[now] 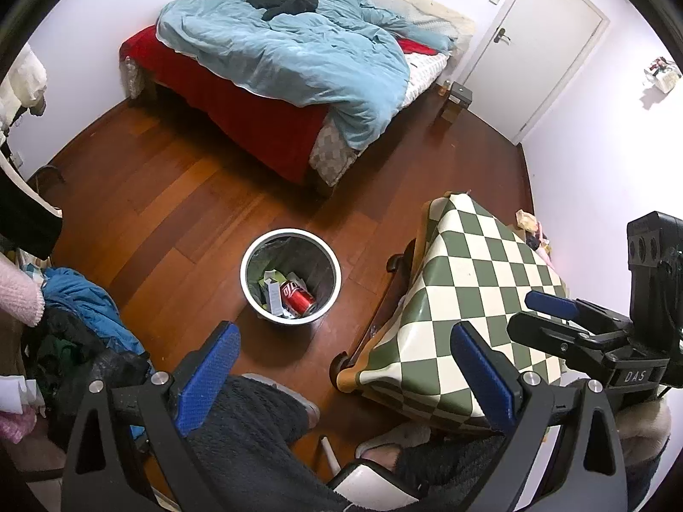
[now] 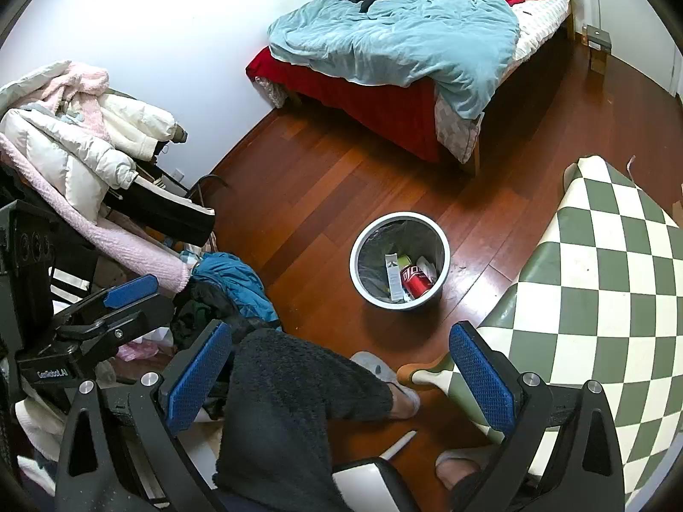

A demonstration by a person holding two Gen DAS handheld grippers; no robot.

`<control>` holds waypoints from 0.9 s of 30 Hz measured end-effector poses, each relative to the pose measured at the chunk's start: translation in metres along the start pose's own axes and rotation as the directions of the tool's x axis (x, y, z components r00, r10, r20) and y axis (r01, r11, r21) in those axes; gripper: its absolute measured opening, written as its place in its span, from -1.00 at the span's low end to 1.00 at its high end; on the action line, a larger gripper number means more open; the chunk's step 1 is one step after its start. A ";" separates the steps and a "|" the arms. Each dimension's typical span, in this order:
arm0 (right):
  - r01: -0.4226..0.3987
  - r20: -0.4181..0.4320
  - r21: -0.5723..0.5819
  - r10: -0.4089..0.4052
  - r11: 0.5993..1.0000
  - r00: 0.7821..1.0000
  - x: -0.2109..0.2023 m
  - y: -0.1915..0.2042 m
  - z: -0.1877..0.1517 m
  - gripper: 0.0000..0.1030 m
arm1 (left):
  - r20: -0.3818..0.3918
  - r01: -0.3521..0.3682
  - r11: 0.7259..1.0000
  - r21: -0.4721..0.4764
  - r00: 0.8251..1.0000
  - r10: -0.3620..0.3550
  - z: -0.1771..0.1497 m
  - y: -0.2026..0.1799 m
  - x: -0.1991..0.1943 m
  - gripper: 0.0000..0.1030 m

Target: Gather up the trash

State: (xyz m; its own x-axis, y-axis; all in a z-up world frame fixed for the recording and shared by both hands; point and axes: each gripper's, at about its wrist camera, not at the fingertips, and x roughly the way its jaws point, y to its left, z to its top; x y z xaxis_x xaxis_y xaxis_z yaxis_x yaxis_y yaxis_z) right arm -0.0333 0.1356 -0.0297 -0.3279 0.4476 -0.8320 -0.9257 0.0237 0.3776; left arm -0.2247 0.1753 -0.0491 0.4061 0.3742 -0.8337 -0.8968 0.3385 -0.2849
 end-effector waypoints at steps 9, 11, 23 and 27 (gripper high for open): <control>0.002 -0.006 -0.005 -0.002 1.000 1.000 0.001 0.001 0.001 1.00 | 0.000 0.002 1.000 0.000 1.000 -0.002 0.001 0.001 0.000 0.96; 0.003 -0.007 -0.007 -0.003 1.000 1.000 0.000 0.000 0.000 1.00 | -0.002 0.003 1.000 0.002 1.000 -0.003 0.001 0.001 0.000 0.96; -0.002 -0.019 -0.015 0.002 1.000 1.000 0.002 -0.002 0.000 1.00 | -0.005 0.008 1.000 -0.007 1.000 -0.008 -0.006 -0.003 0.002 0.96; -0.002 -0.021 -0.019 0.002 1.000 1.000 0.002 -0.002 -0.001 1.00 | -0.006 0.009 1.000 -0.006 1.000 -0.009 -0.005 -0.001 0.002 0.96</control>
State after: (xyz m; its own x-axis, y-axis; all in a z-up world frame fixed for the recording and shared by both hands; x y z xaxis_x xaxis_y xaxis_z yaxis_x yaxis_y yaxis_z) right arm -0.0327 0.1357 -0.0328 -0.3333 0.4289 -0.8396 -0.9285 0.0055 0.3714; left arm -0.2237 0.1713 -0.0528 0.4131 0.3657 -0.8340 -0.8941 0.3369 -0.2951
